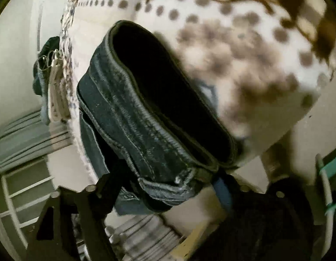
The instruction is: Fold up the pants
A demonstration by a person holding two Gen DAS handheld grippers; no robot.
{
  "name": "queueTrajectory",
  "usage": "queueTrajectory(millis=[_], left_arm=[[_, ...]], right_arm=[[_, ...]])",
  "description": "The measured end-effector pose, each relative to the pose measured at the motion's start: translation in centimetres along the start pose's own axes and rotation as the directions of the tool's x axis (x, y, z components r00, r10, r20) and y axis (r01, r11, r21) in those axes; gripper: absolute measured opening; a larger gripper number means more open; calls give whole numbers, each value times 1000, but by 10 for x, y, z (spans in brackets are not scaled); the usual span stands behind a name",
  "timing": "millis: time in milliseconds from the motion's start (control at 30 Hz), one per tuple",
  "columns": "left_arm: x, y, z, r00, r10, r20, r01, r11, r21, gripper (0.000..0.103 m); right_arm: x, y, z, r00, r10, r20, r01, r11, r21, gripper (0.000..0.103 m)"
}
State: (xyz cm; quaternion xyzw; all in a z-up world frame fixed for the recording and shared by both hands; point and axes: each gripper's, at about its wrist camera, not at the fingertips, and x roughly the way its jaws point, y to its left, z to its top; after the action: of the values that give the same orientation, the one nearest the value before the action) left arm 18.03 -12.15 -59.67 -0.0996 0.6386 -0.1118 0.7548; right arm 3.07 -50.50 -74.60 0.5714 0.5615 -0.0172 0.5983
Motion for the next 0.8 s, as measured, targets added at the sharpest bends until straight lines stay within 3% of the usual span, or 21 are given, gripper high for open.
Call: queueTrajectory(millis=[33, 100, 167, 367, 433, 500, 667, 800], left_arm=[[0, -1, 1, 1000, 0, 0, 0, 1000, 1, 87], [0, -1, 0, 1000, -3, 1, 3, 1000, 3, 87], [1, -2, 0, 1000, -6, -1, 6, 1000, 3, 88], [2, 1, -5, 999, -48, -16, 48, 999, -18, 87], [4, 1, -7, 998, -53, -16, 53, 998, -30, 88], [6, 1, -7, 998, -59, -23, 58, 997, -46, 88], [11, 6, -6, 995, -98, -30, 96, 992, -77, 87], [23, 7, -2, 986, -164, -24, 161, 982, -101, 87]], right_arm=[[1, 4, -1, 1000, -7, 16, 7, 1000, -9, 66], [-6, 9, -5, 999, -25, 48, 27, 999, -35, 42], [-19, 20, -5, 996, -47, 75, 53, 995, -80, 33], [-43, 80, 11, 975, -125, 184, 172, 947, -272, 30], [-31, 70, 27, 981, -145, 127, 171, 960, -223, 33], [-26, 44, 34, 987, -142, 69, 152, 975, -161, 58], [-22, 12, 23, 1000, -3, 8, 4, 998, -68, 74], [-7, -7, 28, 989, 147, 24, -148, 989, 21, 80]])
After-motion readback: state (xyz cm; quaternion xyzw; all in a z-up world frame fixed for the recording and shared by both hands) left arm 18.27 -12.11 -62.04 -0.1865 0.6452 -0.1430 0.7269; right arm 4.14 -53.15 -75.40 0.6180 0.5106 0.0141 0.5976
